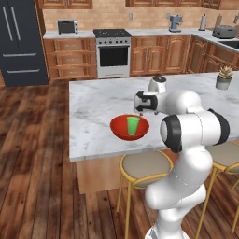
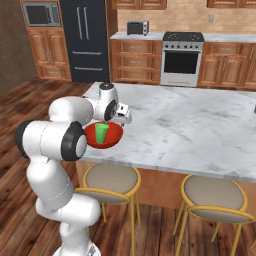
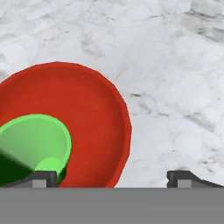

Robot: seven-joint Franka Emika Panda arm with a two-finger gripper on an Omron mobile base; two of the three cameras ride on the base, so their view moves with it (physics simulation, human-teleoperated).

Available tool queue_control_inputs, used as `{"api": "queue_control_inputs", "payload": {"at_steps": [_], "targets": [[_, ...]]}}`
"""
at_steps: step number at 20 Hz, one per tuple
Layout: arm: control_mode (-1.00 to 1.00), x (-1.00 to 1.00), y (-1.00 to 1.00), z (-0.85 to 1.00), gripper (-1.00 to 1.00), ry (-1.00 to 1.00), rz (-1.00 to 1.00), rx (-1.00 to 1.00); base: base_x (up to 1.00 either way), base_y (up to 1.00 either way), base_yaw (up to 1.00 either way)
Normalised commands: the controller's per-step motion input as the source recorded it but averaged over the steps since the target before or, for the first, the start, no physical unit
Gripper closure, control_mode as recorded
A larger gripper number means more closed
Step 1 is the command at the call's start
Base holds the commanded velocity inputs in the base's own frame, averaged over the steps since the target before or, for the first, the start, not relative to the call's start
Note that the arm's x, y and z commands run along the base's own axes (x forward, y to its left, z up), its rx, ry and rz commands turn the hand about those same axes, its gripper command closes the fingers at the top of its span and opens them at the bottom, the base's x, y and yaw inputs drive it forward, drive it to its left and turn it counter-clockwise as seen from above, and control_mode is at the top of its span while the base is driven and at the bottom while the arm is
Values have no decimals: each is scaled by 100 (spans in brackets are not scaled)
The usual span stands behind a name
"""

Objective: Place the cup inside the bowl on the dining table and move the bowl to any counter.

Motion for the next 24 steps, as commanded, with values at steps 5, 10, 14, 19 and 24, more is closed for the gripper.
{"api": "queue_control_inputs", "payload": {"at_steps": [5,10,14,19,24], "targets": [[-100,-8,-44,0,-100,0,-4,2,0,0,0],[-100,-10,-11,0,-100,0,0,11,0,0,0],[-100,0,-11,0,-100,0,0,17,0,0,0],[-100,0,-10,0,-100,0,0,19,0,0,0],[-100,0,-12,0,-100,0,0,17,0,0,0]]}}
